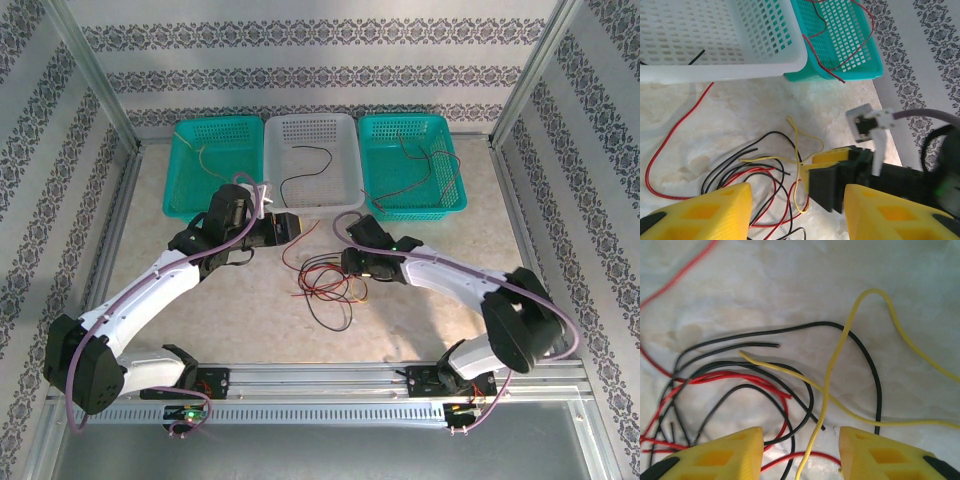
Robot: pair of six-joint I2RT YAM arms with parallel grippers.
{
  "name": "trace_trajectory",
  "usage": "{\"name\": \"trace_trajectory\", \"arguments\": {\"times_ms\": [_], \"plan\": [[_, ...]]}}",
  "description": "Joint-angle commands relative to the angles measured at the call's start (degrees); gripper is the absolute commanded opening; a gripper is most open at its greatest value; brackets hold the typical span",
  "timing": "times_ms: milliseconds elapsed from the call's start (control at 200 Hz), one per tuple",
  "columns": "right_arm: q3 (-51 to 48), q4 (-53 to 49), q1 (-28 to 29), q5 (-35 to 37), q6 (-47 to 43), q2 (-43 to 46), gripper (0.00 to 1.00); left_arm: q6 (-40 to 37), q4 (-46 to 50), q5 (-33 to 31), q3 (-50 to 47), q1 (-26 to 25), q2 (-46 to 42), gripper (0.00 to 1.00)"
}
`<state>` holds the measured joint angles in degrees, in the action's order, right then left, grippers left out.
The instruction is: Untangle the cables
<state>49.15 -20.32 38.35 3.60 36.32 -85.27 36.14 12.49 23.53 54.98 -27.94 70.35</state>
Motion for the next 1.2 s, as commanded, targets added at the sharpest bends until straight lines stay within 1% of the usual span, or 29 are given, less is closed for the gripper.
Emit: {"name": "trace_trajectory", "arguments": {"times_ms": [0,70,135,150,190,225,415,490,575,680,760,839,959,1059,1194], "plan": [[2.07,2.08,-0.54,0.64,1.35,-4.17,0.4,-1.51,1.23,0.14,-0.52,0.83,-0.76,0.52],[2.62,1.89,-0.58,0.75,1.3,-6.4,0.35,-1.6,1.22,0.04,-0.46,0.87,-0.82,0.52],[2.71,1.78,-0.74,0.8,1.39,-7.62,0.33,-1.69,1.32,0.06,-0.19,0.87,-0.74,0.52],[2.64,1.85,-0.8,0.81,1.38,-7.76,0.31,-1.69,1.39,0.03,-0.14,0.86,-0.73,0.52],[2.71,1.85,-0.91,0.63,1.31,-7.82,0.18,-1.77,1.42,0.03,-0.07,0.83,-0.59,0.53],[2.71,1.61,-0.94,0.71,0.94,-7.36,0.13,-1.84,1.48,-0.01,0.03,0.87,-0.57,0.52],[2.93,-0.8,-0.45,0.81,-2.53,-0.31,0.07,-1.96,1.41,0.06,0.52,0.87,-0.19,0.53],[3.07,-2.75,-0.13,0.5,-4.31,3.53,0.0,-1.7,0.97,0.21,0.63,0.87,0.06,0.53],[2.42,-3.6,-0.02,-1.78,-6.27,8.54,0.0,-1.29,-0.1,0.88,0.45,0.87,0.17,0.52],[1.57,-3.5,0.14,-7.32,-8.47,14.95,0.0,-0.19,-2.33,2.37,-0.15,0.87,0.4,0.53],[1.93,-3.41,0.07,-12.36,-9.82,18.87,0.0,1.2,-5.4,5.14,-0.65,0.73,1.1,0.59],[3.08,-3.8,0.14,-15.41,-10.82,21.74,0.0,2.5,-8.85,7.88,-0.85,0.09,1.97,0.65],[5.43,-4.03,-0.42,-20.02,-12.57,23.97,0.0,1.71,-11.19,8.62,-0.31,-1.3,2.58,0.71],[7.03,-3.48,-0.61,-23.72,-13.45,24.51,0.0,1.0,-10.28,8.38,1.0,-1.92,3.97,0.72],[8.1,-1.6,-0.45,-28.28,-13.72,24.71,0.0,1.02,-10.43,10.21,1.66,-1.96,5.85,0.74]]}}
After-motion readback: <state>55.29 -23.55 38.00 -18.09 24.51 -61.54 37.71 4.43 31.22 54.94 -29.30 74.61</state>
